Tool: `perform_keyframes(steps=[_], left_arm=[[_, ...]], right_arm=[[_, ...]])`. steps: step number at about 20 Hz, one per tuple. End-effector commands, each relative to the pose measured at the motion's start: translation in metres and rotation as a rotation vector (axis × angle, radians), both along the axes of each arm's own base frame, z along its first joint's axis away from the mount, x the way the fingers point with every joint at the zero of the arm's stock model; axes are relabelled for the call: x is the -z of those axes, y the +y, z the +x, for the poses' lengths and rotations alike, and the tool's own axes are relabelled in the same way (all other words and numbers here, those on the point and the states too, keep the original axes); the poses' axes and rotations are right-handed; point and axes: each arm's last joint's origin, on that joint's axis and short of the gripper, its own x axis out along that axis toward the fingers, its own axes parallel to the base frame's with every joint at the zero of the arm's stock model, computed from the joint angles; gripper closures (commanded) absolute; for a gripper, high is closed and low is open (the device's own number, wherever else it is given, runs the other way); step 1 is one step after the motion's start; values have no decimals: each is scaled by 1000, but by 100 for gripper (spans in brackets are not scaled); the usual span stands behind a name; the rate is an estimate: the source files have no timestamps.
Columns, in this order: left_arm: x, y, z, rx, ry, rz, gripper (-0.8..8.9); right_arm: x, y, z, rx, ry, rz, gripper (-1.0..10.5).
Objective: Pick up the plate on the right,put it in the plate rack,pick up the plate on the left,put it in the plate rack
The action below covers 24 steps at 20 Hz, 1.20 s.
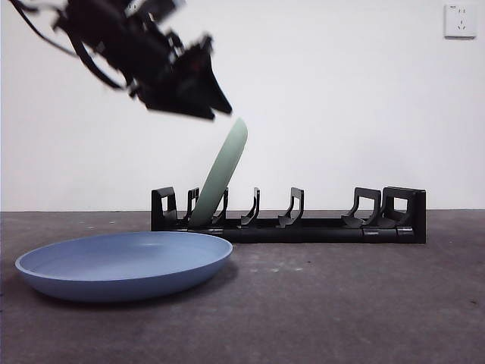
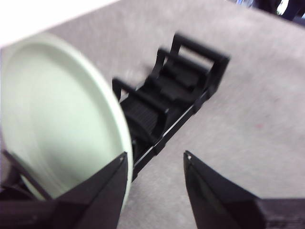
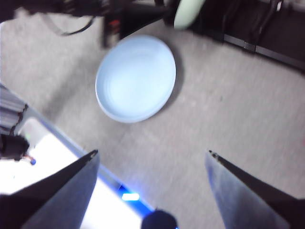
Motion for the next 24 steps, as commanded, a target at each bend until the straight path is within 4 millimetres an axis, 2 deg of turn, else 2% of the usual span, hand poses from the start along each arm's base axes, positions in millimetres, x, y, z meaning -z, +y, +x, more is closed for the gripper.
perform_keyframes(steps=[1, 6, 9, 12, 14, 17, 19, 23, 24], left_arm=[[-25, 9, -19, 4, -22, -10, 615], [-83, 41, -86, 17, -73, 5, 611], [-111, 63, -134, 24, -133, -4, 490], [-126, 84, -179, 32, -184, -3, 490], [-129, 95, -204, 44, -202, 17, 488], [-125, 109, -234, 79, -203, 92, 310], [-119, 116, -248, 99, -183, 151, 310], [-108, 120, -257, 142, -101, 239, 310], [-107, 121, -257, 148, -90, 249, 310]], right_arm=[[2, 2, 5, -10, -10, -1, 570], [10, 9, 24, -5, -9, 4, 570], [26, 23, 46, -22, 53, -17, 570], [52, 47, 70, -68, 131, -52, 570], [74, 68, 85, -109, 190, -81, 569], [111, 104, 106, -143, 252, -119, 569], [137, 127, 117, -143, 279, -155, 569], [192, 161, 131, -152, 339, -239, 569], [199, 164, 132, -147, 346, -252, 569]])
